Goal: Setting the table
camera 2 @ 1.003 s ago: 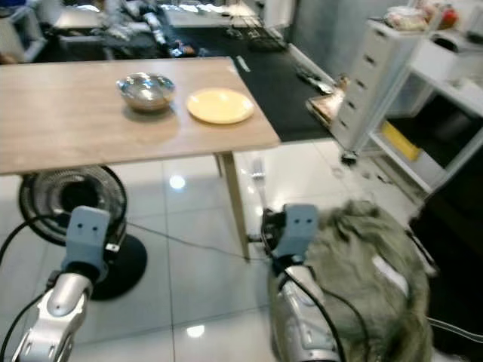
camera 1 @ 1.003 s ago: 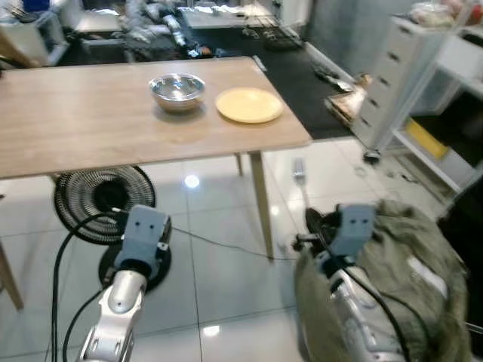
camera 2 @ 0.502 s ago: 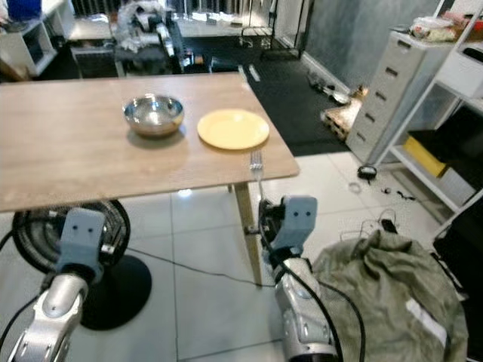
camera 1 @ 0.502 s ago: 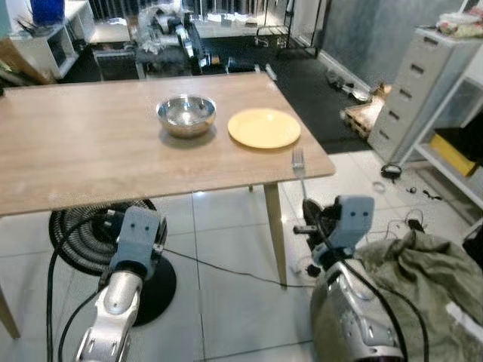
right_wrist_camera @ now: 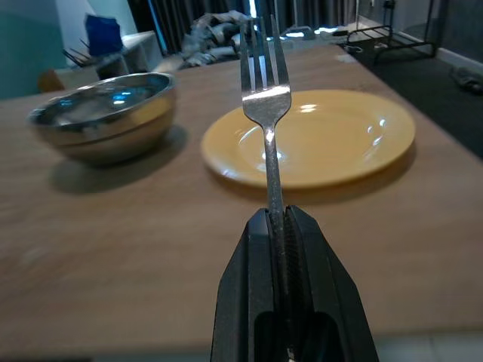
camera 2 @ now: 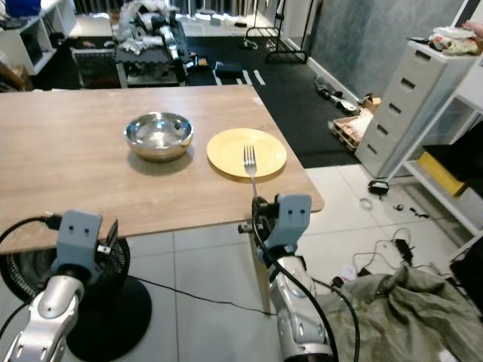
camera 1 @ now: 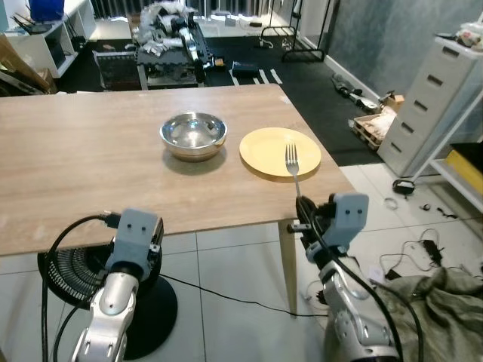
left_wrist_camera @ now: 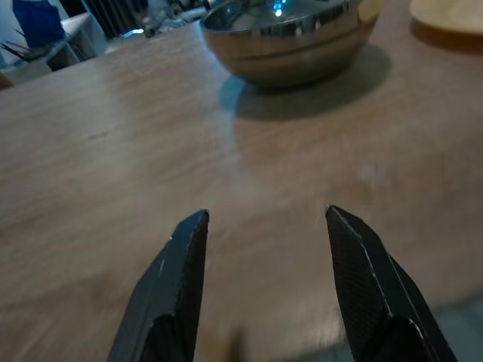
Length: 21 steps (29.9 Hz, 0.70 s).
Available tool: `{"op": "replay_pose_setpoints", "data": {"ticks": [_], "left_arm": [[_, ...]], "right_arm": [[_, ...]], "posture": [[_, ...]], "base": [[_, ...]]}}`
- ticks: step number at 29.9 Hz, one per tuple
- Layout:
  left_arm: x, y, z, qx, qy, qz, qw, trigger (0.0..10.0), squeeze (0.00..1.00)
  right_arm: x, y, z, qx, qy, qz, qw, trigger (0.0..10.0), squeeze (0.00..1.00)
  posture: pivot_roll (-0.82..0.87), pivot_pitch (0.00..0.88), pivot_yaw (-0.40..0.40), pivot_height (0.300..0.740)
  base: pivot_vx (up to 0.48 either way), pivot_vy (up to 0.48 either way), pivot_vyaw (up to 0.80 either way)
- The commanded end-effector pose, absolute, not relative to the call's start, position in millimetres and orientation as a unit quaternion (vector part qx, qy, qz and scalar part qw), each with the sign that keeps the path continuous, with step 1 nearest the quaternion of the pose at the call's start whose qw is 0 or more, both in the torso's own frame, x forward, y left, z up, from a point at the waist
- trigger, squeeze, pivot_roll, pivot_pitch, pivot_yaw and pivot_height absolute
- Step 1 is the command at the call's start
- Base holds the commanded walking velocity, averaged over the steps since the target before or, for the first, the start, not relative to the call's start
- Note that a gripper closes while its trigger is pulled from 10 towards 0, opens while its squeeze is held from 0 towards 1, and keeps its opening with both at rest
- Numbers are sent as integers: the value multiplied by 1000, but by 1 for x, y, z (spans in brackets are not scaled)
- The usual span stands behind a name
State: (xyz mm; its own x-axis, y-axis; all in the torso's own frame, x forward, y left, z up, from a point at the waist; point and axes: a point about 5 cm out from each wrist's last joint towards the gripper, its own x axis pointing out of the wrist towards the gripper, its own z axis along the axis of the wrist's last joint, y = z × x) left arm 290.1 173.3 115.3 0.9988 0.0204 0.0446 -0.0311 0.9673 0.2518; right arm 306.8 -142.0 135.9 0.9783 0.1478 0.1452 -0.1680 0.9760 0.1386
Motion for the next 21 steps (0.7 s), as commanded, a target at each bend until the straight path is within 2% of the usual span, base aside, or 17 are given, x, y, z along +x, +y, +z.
{"op": "replay_pose_setpoints", "data": {"ticks": [1, 21], "left_arm": [[286, 180, 109, 134, -4, 22, 991, 10000, 0], [283, 171, 116, 111, -12, -26, 993, 10000, 0]], "right_arm": [[306, -140, 134, 77, -63, 81, 992, 10000, 0], [305, -141, 136, 68, -62, 86, 992, 10000, 0]], "posture": [[-1, 0, 57, 740], [2, 0, 53, 740]], "base": [[255, 0, 0], [13, 0, 0]]}}
